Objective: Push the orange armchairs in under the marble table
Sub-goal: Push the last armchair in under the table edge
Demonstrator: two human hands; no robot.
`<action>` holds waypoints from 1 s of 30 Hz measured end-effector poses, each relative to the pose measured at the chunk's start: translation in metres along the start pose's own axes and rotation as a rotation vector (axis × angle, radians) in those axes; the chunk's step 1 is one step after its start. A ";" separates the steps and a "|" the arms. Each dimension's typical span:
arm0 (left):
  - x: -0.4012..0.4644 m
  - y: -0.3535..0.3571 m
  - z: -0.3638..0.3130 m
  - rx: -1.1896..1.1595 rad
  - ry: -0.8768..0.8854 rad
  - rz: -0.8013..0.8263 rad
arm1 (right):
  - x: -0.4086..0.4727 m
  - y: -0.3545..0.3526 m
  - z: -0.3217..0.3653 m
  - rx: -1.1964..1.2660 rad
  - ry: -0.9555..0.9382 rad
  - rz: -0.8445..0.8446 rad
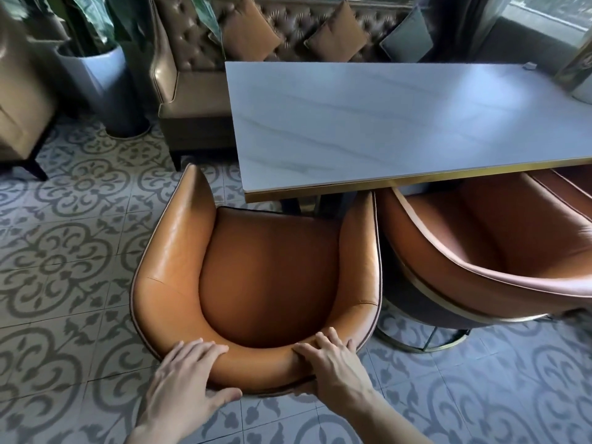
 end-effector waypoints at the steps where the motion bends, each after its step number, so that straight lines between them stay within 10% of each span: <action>1: 0.000 0.002 -0.011 0.000 -0.007 -0.002 | -0.003 -0.002 -0.010 -0.004 -0.008 0.002; 30: 0.026 0.043 -0.209 0.098 -0.032 0.093 | -0.039 -0.037 -0.201 -0.012 -0.117 0.095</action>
Point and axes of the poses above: each hand's wrist, its own x-axis towards the middle knuckle, its own y-axis out of the palm, z = x × y, the point moved 1 cm from there along x, towards the middle knuckle, and after that the axes turned 3 degrees about y, right-handed, at the moved point
